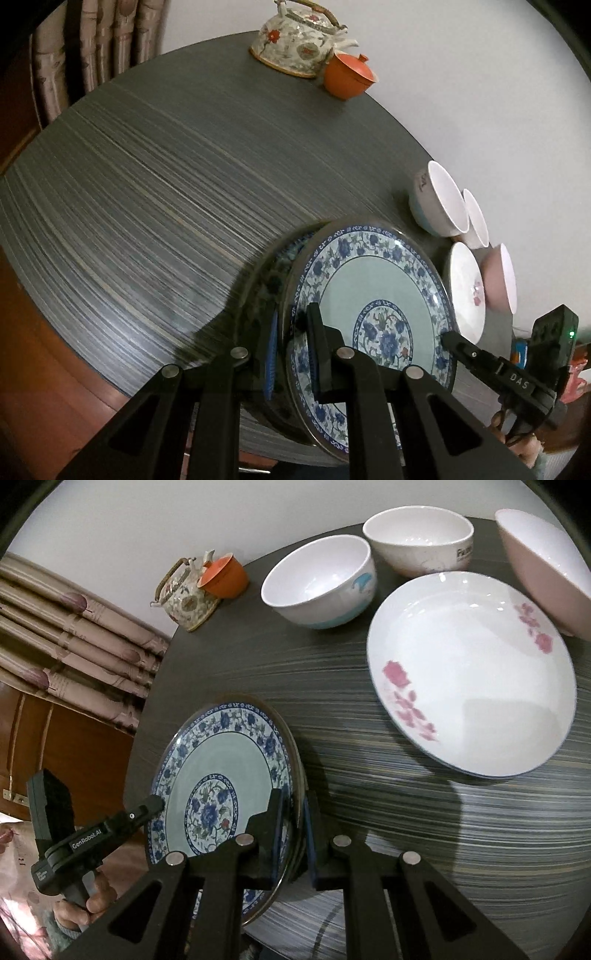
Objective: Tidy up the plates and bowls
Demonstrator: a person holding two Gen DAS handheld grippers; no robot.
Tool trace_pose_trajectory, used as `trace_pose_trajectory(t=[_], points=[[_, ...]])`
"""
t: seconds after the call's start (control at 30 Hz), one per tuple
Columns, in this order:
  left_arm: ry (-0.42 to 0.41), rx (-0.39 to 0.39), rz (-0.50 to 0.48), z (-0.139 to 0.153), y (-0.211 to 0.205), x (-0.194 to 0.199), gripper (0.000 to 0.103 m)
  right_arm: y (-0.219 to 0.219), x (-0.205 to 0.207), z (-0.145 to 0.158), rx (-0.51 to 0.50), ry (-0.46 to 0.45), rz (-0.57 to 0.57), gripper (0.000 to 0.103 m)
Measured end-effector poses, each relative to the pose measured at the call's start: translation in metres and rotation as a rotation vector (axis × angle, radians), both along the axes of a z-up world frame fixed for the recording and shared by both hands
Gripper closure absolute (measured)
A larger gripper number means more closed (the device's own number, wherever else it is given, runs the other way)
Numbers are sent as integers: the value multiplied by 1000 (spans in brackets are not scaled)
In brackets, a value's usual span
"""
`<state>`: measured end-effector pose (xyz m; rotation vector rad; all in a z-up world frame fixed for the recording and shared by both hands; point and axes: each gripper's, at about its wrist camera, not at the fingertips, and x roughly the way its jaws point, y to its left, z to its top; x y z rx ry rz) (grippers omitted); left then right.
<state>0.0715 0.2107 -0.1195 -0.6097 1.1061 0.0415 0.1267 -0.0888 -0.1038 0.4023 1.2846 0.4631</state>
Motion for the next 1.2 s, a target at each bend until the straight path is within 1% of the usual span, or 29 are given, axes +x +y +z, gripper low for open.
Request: trace_pose_trajectory(t=[0.1, 0.3, 0.4, 0.5, 0.57, 0.63, 0.7, 0.77, 0.83, 0.9, 1.0, 1.13, 1.2], points=[[2, 6, 2, -3, 3, 3, 92, 0, -2, -2, -8, 0, 6, 92], [20, -14, 15, -12, 13, 5, 91, 5, -3, -6, -15, 1, 8, 92], [20, -5, 17, -12, 13, 5, 92, 7, -2, -9, -12, 7, 2, 91], [17, 23, 9, -10, 9, 7, 92, 6, -2, -11, 2, 4, -4, 91], [15, 30, 4, -10, 9, 7, 92, 6, -3, -11, 2, -1, 4, 89], [14, 29, 7, -10, 9, 6, 90, 7, -3, -10, -11, -8, 8, 89], [14, 36, 4, -10, 8, 6, 86, 8, -4, -9, -18, -10, 6, 89], [13, 55, -6, -9, 5, 7, 82, 9, -4, -9, -22, -5, 8, 89], [14, 79, -9, -9, 3, 7, 81, 11, -4, -9, -27, -2, 14, 88], [12, 87, -10, -9, 2, 7, 78, 14, -4, -9, -42, -5, 26, 87], [4, 106, -5, -9, 0, 6, 77, 19, -5, -8, -65, -14, 37, 87], [5, 189, -21, -8, -10, 8, 77, 20, -3, -8, -77, -5, 36, 87], [9, 224, -33, -9, -15, 8, 75, 22, -3, -7, -87, -7, 41, 87]])
